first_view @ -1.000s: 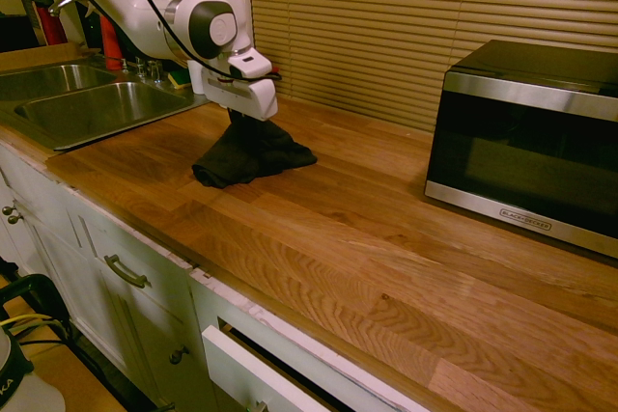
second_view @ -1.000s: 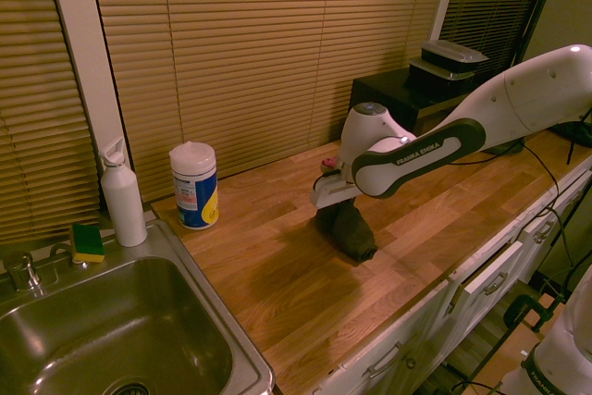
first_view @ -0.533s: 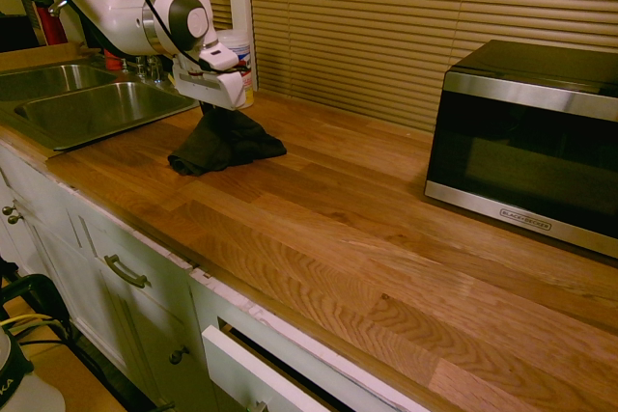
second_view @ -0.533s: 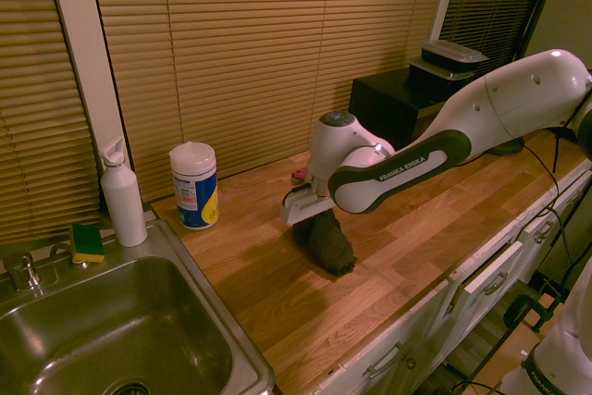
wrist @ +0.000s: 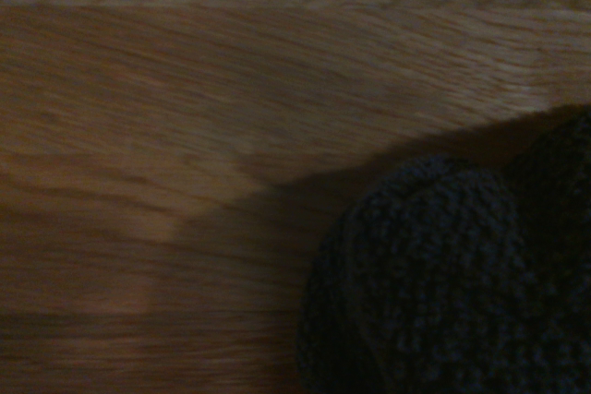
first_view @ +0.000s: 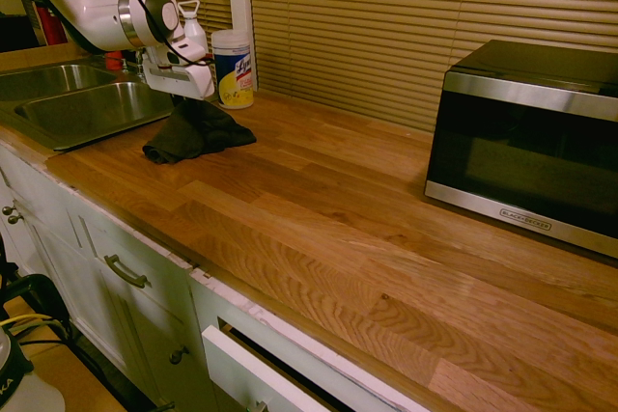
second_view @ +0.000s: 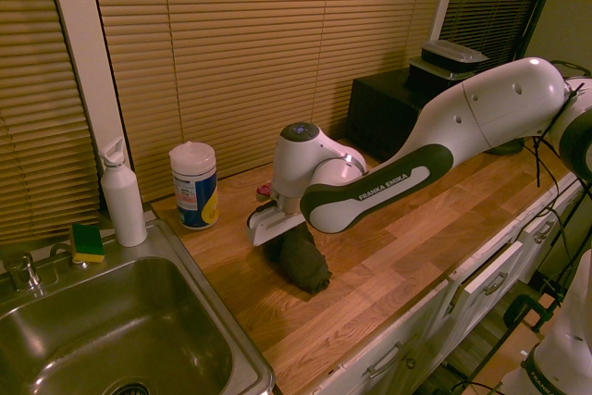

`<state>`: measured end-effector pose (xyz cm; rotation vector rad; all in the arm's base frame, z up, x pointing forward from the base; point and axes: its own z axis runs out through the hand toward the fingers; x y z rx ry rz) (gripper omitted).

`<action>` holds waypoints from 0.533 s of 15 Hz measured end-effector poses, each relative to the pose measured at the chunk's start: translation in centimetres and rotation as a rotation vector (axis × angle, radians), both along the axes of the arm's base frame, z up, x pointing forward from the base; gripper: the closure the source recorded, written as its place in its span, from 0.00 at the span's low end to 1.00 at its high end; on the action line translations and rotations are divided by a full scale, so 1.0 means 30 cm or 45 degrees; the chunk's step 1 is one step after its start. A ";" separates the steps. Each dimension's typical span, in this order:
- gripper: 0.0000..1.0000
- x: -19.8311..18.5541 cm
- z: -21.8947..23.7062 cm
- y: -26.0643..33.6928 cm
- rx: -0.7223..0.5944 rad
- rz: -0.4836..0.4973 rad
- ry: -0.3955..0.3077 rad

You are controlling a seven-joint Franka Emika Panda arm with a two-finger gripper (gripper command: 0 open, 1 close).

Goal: Clear the spill

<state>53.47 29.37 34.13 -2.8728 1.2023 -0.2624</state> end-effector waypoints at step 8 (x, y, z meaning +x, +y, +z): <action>0.00 -0.029 0.011 0.191 0.006 0.064 0.008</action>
